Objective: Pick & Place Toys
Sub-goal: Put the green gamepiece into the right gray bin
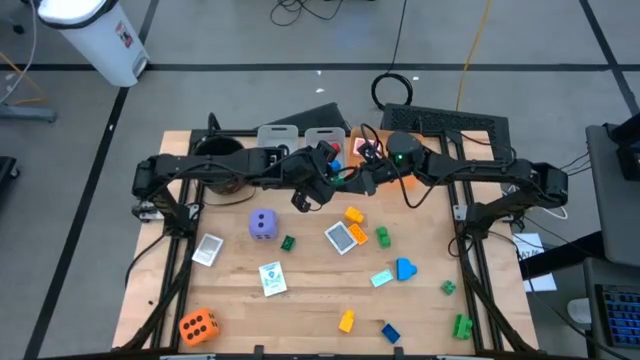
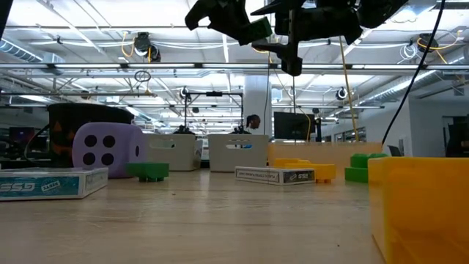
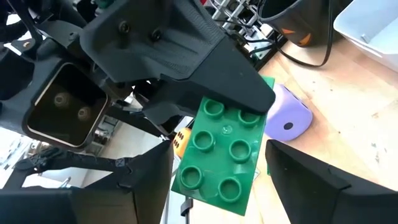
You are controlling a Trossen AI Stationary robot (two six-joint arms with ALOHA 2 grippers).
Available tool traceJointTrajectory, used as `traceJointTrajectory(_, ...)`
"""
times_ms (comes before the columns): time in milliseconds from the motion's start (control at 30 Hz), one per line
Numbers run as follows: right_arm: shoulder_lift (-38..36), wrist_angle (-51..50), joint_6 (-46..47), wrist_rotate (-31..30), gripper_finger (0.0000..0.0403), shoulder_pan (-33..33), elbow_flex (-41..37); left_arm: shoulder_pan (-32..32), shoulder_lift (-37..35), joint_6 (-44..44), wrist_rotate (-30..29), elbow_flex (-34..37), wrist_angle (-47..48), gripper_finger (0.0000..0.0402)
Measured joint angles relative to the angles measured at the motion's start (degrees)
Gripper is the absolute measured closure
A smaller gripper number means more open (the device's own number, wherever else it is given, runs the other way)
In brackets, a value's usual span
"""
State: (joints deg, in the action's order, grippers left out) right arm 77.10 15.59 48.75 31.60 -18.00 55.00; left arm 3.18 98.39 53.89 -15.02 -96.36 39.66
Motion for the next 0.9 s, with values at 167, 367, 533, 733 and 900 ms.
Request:
traceJointTrajectory(167,0.0,0.0,0.0,0.0,0.0205,0.0,0.0,0.0,0.0,0.0,0.1,0.0,0.0,0.0277)
traceJointTrajectory(367,0.0,-0.4,-0.2,-0.1,0.0260,0.0,0.0,0.0,-0.1,-0.2,0.2,0.0,0.0,0.0283)
traceJointTrajectory(533,0.0,-0.6,-0.6,-0.2,0.0268,0.0,0.0,0.0,-0.1,-0.5,0.2,0.0,0.0,0.0294)
traceJointTrajectory(733,0.0,-0.5,-0.6,0.1,0.0256,0.0,0.0,0.0,-0.1,-1.1,0.2,0.0,-1.3,0.0261)
traceJointTrajectory(900,0.0,-0.4,-1.3,0.2,0.0267,0.0,0.0,-0.2,-0.1,-2.1,0.1,0.0,-2.5,0.0222)
